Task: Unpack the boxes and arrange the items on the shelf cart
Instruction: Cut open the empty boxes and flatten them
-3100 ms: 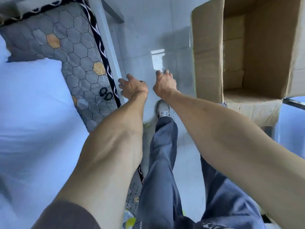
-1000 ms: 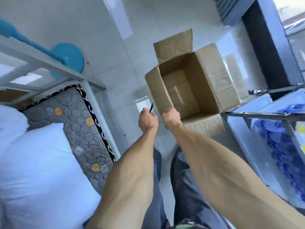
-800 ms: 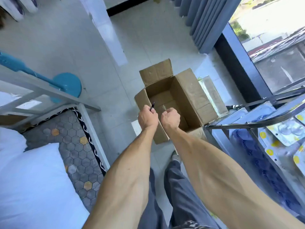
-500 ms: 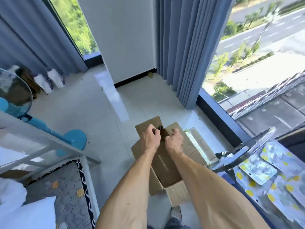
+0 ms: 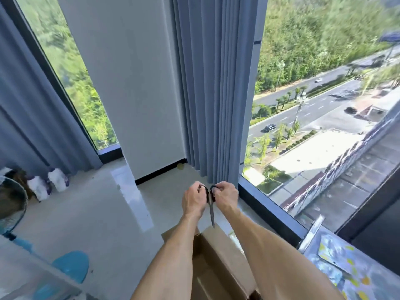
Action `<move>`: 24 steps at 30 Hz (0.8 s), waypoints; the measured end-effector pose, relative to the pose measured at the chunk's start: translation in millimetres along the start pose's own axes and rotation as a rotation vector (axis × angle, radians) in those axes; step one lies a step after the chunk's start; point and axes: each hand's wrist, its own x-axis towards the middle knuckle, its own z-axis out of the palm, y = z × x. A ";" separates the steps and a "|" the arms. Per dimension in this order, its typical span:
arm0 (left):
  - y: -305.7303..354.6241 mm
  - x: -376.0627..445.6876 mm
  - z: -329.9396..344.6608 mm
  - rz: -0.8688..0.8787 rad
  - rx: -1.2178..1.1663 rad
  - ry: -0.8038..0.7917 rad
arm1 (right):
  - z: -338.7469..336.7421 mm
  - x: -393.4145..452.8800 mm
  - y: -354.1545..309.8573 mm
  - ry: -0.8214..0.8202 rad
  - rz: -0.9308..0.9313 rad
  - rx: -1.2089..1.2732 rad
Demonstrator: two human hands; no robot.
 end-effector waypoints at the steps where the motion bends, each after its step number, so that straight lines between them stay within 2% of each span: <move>1: -0.6 2.9 1.0 -0.002 0.002 -0.006 | 1.2 1.7 -1.0 0.012 0.007 -0.019; 8: -18.6 33.8 17.0 -0.029 0.034 -0.116 | 32.2 17.2 -1.9 0.099 0.193 -0.178; 16: -60.9 108.7 15.2 -0.033 0.092 -0.282 | 97.5 47.9 -13.1 0.217 0.355 -0.096; 21: -97.6 153.2 10.9 -0.222 -0.001 -0.326 | 122.2 53.7 -13.3 0.385 0.547 0.041; 24: -115.9 165.5 9.1 -0.332 -0.051 -0.389 | 134.2 42.9 -7.2 0.367 0.626 -0.060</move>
